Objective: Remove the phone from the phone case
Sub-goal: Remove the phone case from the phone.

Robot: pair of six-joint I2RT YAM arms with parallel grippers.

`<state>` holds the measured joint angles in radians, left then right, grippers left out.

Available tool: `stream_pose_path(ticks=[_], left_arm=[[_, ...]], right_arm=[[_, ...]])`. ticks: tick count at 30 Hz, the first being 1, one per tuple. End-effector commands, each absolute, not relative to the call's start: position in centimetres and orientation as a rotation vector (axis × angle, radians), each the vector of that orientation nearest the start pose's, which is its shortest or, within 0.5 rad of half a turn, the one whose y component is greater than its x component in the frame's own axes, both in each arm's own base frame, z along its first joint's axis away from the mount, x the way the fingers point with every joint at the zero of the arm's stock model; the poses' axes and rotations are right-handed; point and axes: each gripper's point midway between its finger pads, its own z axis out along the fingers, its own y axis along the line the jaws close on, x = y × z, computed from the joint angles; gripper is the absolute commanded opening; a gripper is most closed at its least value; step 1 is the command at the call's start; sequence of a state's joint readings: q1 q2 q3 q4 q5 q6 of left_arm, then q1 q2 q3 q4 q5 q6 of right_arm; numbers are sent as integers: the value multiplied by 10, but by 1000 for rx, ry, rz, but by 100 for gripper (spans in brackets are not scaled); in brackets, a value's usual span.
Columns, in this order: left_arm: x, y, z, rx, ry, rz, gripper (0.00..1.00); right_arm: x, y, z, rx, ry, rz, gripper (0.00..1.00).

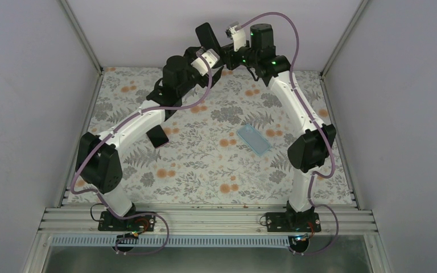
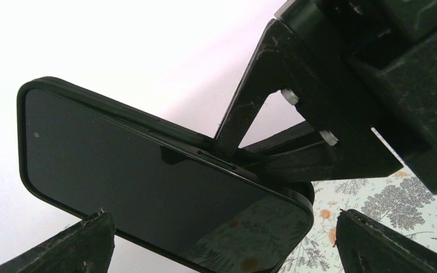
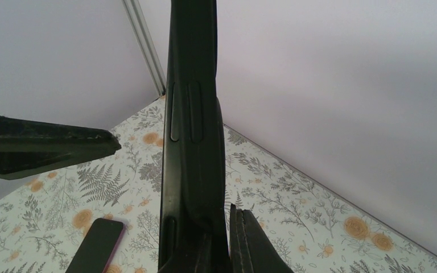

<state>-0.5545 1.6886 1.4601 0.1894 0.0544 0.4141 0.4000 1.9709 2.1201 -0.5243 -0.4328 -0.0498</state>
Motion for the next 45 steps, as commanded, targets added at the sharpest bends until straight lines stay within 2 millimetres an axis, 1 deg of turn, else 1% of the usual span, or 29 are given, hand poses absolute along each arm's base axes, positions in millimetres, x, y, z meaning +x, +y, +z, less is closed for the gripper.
stream_pose_path(ticks=[1,7,13,15,20,26,32,35,37,45], left_arm=[[468,-301,362,801,1407,-146,95],[479,-301,356,783,1431,-119,95],[482,-295,364,731,1420,-98,95],[481,-295,366,730,1422,-110,96],[466,-303,376,780,1378,-173,96],[466,-301,377,771,1381,-182,96],[462,-297,388,755,1367,-183,96],[462,-293,396,742,1355,-167,96],[463,-291,398,739,1352,-156,96],[478,-287,388,712,1377,-101,96]], right_arm=[[488,295,419,-712,1683,687,3],[486,296,420,-712,1681,699,3],[484,297,419,-716,1681,707,3],[485,298,418,-720,1683,703,3],[487,298,413,-722,1691,699,3],[487,298,412,-723,1694,697,3],[488,297,410,-723,1696,685,3],[488,297,410,-722,1698,686,3],[488,297,409,-721,1698,692,3],[486,298,411,-723,1693,699,3]])
